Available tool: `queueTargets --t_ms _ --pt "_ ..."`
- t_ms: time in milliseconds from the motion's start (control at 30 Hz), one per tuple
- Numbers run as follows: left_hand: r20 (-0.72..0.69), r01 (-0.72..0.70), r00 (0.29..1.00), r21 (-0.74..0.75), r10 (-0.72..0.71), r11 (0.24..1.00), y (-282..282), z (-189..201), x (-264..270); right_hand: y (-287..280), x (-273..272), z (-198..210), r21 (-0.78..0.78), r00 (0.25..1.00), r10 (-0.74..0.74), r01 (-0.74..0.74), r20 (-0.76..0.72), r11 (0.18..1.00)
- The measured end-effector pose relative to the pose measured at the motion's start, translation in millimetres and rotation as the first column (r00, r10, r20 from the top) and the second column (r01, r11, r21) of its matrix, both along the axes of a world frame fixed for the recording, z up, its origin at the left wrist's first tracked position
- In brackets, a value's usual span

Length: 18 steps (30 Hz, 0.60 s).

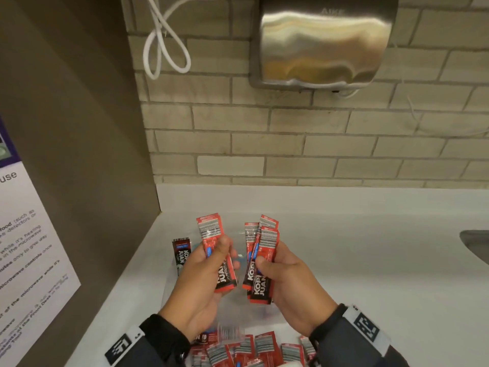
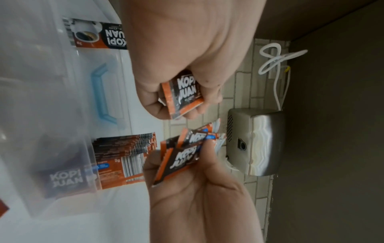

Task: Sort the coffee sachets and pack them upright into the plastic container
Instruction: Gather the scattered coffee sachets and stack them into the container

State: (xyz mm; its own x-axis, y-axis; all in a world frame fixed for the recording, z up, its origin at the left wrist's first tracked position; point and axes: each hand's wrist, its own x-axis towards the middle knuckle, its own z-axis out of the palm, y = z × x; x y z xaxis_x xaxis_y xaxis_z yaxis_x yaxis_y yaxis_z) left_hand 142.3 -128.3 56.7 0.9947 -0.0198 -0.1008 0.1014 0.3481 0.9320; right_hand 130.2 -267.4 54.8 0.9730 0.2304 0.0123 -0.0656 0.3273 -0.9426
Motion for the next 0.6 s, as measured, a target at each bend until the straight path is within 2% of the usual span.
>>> queueTargets --t_ms 133,233,367,467,600 --pt "0.017 -0.01 1.0 -0.048 0.011 0.999 4.3 -0.3 -1.0 -3.4 4.5 2.2 0.042 0.999 -0.025 0.025 -0.022 0.999" --pt "0.118 -0.017 0.993 0.05 0.011 0.999 3.0 0.9 -0.9 -2.2 6.9 2.2 -0.008 0.999 -0.031 0.031 0.015 0.999" --pt "0.231 -0.039 0.973 0.148 0.004 0.988 -0.4 3.7 2.1 1.3 6.1 -1.1 -0.161 0.996 0.021 -0.008 0.083 0.987" --pt "0.25 -0.031 0.968 0.228 -0.028 0.973 -3.5 2.7 2.2 4.0 4.3 -2.5 -0.231 0.994 0.055 -0.032 0.096 0.972" --pt "0.251 -0.022 0.967 0.23 -0.038 0.973 -4.3 1.1 0.2 4.3 0.4 1.2 -0.231 0.994 0.031 -0.006 0.105 0.973"
